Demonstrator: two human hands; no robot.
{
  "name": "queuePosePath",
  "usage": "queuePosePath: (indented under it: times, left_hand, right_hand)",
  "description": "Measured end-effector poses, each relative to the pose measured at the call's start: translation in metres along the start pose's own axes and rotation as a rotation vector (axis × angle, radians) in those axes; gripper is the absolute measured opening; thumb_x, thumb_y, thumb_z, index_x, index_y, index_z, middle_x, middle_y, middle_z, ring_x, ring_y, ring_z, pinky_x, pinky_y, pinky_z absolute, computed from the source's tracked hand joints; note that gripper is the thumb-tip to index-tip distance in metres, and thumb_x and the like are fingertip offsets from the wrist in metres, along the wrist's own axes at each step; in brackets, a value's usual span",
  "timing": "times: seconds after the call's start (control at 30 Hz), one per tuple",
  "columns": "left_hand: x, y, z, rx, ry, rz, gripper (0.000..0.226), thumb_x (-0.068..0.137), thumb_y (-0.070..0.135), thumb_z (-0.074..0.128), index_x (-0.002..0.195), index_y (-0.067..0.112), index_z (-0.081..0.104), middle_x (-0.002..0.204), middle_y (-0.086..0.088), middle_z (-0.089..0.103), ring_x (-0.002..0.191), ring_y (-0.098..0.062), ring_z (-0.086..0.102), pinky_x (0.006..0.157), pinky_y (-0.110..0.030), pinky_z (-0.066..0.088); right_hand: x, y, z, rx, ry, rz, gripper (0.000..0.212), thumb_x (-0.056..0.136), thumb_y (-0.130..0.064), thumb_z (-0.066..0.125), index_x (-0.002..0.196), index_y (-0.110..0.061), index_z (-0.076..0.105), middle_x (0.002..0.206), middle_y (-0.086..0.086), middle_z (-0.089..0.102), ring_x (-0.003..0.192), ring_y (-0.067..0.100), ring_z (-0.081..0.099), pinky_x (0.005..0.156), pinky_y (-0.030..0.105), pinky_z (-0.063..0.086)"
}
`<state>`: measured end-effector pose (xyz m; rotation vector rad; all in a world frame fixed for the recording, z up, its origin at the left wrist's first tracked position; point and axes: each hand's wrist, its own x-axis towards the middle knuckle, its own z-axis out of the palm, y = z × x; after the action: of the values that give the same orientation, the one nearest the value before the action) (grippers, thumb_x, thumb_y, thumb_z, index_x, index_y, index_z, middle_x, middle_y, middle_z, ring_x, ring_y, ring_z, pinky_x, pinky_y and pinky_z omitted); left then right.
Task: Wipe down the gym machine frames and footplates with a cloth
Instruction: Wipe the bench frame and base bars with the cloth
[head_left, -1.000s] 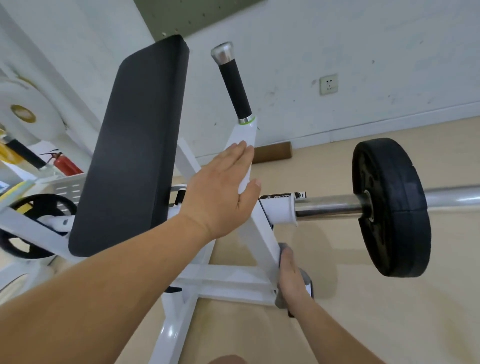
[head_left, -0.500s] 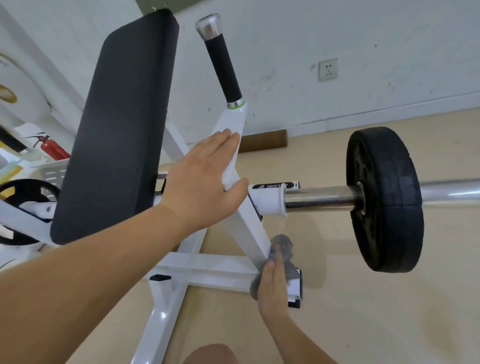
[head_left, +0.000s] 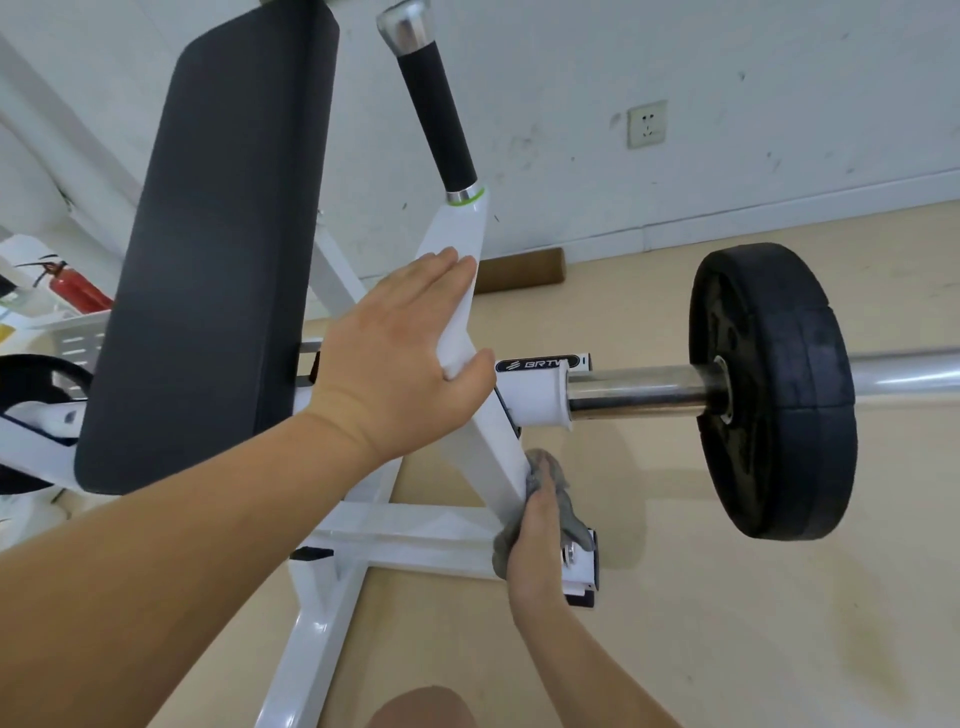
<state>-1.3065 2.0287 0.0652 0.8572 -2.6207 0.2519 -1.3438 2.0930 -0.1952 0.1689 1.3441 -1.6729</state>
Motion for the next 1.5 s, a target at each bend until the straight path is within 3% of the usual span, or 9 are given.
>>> queuePosePath:
  times: [0.27,0.37,0.47,0.63,0.8,0.97,1.23,1.4,1.5]
  left_hand:
    - [0.000,0.001,-0.002,0.000,-0.034,-0.002,0.078,0.088,0.057,0.052,0.157,0.024,0.039,0.164,0.007,0.035,0.151,-0.012,0.031,0.121,-0.034,0.030]
    - [-0.003,0.002,-0.002,-0.020,-0.042,-0.015,0.079,0.087,0.058,0.050,0.158,0.025,0.038,0.165,0.008,0.033,0.152,-0.010,0.028,0.123,-0.033,0.028]
    - [-0.004,0.005,-0.006,-0.019,-0.092,-0.043,0.089,0.085,0.073,0.038,0.160,0.027,0.031,0.168,0.011,0.024,0.154,-0.007,0.019,0.123,-0.024,0.014]
    - [-0.005,0.006,-0.014,-0.123,-0.155,-0.032,0.094,0.088,0.077,0.010,0.162,0.022,0.027,0.170,0.006,0.018,0.156,-0.008,0.012,0.128,-0.029,0.009]
    - [-0.006,0.007,-0.018,-0.176,-0.157,-0.020,0.080,0.094,0.057,0.009,0.160,0.018,0.032,0.169,0.001,0.024,0.155,-0.009,0.016,0.125,-0.020,0.004]
    - [-0.004,0.007,-0.021,-0.290,-0.185,-0.077,0.067,0.098,0.044,0.020,0.161,0.022,0.030,0.169,0.007,0.019,0.155,-0.004,0.011,0.124,-0.017,0.001]
    - [-0.001,0.008,-0.019,-0.172,-0.156,-0.057,0.052,0.111,0.034,0.026,0.162,0.024,0.026,0.170,0.008,0.018,0.155,-0.005,0.009,0.123,-0.017,0.000]
    - [-0.042,0.019,-0.011,-0.323,-0.007,-0.213,0.063,0.109,0.048,0.026,0.164,0.020,0.015,0.172,0.005,0.007,0.157,-0.007,0.003,0.127,-0.029,0.007]
    - [-0.104,0.031,0.012,-0.625,0.018,-0.419,0.074,0.107,0.043,0.042,0.164,0.025,-0.003,0.170,0.019,0.005,0.154,0.002,0.006,0.124,-0.027,0.021]
  right_hand:
    - [-0.010,-0.016,-0.023,0.074,0.023,0.277,0.059,0.058,-0.066,0.071,0.079,-0.020,0.042,0.082,0.003,0.038,0.071,0.021,0.049,0.069,0.023,0.047]
    - [-0.035,-0.021,0.002,-0.085,-0.016,0.009,0.040,0.071,-0.066,0.053,0.095,-0.034,0.059,0.088,-0.009,0.045,0.082,0.015,0.050,0.080,0.032,0.043]
    - [-0.073,-0.026,0.022,-0.168,-0.152,-0.447,0.074,0.086,-0.079,0.027,0.154,-0.049,0.031,0.152,-0.029,0.033,0.138,-0.009,0.034,0.114,0.025,0.026]
    - [-0.084,-0.036,0.019,-0.235,-0.237,-0.756,0.074,0.095,-0.077,0.020,0.159,-0.039,0.019,0.163,-0.035,0.015,0.153,-0.005,0.012,0.126,0.029,0.016]
    - [-0.105,-0.055,0.035,-0.129,-0.265,-0.647,0.063,0.089,-0.081,0.025,0.149,-0.062,0.026,0.154,-0.044,0.021,0.152,0.000,0.020,0.122,0.034,0.026]
    - [-0.112,-0.114,0.043,-0.224,-0.476,-0.885,0.069,0.101,-0.062,0.023,0.162,-0.028,0.022,0.167,-0.020,0.022,0.153,-0.003,0.015,0.126,0.025,0.016]
    - [-0.081,-0.076,0.018,-0.514,-0.356,-0.944,0.053,0.107,-0.045,0.027,0.159,-0.044,0.014,0.166,-0.028,0.018,0.152,-0.005,0.018,0.123,0.029,0.026]
    - [-0.064,-0.040,-0.024,-0.658,-0.100,-0.707,0.046,0.108,-0.023,0.043,0.150,-0.040,0.047,0.130,-0.005,0.069,0.085,-0.009,0.056,0.069,0.006,0.041]
    - [-0.052,-0.023,-0.052,-0.708,-0.102,-0.587,0.041,0.109,-0.023,0.041,0.146,-0.037,0.053,0.124,-0.011,0.069,0.095,0.005,0.061,0.075,0.011,0.041]
